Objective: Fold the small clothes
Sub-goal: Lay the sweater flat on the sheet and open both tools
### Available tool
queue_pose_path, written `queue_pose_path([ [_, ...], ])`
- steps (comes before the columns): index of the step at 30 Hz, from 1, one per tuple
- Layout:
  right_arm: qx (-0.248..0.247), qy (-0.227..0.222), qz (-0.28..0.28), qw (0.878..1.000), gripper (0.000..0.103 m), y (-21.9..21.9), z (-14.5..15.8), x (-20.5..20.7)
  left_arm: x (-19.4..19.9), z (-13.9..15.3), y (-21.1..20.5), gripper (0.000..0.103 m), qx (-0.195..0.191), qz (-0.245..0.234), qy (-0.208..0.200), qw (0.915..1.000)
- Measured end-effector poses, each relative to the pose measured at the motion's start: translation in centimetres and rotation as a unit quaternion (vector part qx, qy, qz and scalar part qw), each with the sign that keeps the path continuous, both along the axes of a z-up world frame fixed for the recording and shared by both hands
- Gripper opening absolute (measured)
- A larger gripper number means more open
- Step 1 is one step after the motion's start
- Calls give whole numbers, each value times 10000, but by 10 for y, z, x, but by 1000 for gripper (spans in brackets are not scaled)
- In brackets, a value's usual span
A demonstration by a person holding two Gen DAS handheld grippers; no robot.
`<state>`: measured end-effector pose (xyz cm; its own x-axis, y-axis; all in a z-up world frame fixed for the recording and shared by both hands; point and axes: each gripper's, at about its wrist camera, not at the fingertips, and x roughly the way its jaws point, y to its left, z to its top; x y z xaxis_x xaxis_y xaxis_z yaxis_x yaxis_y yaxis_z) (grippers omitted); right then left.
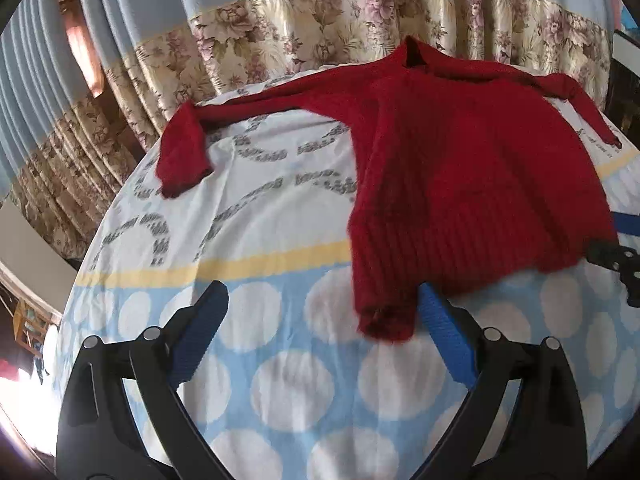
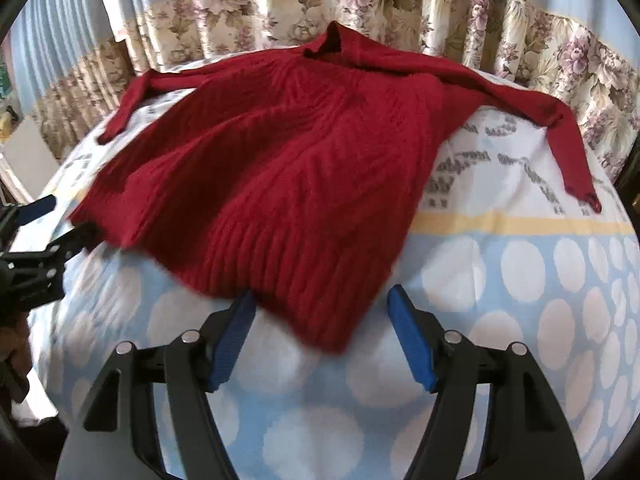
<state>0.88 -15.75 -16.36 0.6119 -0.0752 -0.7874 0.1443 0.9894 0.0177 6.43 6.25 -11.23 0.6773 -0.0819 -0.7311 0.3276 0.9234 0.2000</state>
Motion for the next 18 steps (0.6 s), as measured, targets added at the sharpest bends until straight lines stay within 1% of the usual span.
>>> queue_pose_path([
  [3,62,-62,-56,9999,72,-2,-1,15,11,-2,-13,95,-41,-71,82,9999],
  [5,187,-106,-58,9998,69,-5,0,21,17,-5,-23,95,-17,-138,124,9998],
  [6,235,-124,-44,9996,53,-6,2,22,21,-5,-28,94,-54,-199,153,9997],
  [7,292,-178,-4,9994,33,-6,3,23,23,-5,-31,87,-117,-251,171,9995],
  [8,313,-222,34,9993,28,-6,6,22,25,-5,-34,69,-188,-304,199,9992],
  [9,259,-290,58,9992,22,-6,9,20,28,-6,-38,57,-318,-405,316,9982],
  [10,228,-350,68,9991,21,-5,12,18,29,-5,-39,38,-410,-472,400,9972],
  [11,223,-405,79,9989,20,-6,15,16,28,-5,-41,31,-449,-501,401,9969],
  [13,229,-502,27,9985,19,-11,23,9,22,0,-43,23,-456,-564,270,9970],
  [15,182,-637,-8,9978,19,-17,36,-1,15,8,-39,20,-587,-586,190,9964],
  [18,48,-791,53,9968,19,-20,55,-17,-3,25,-33,19,-650,-685,16,9955],
])
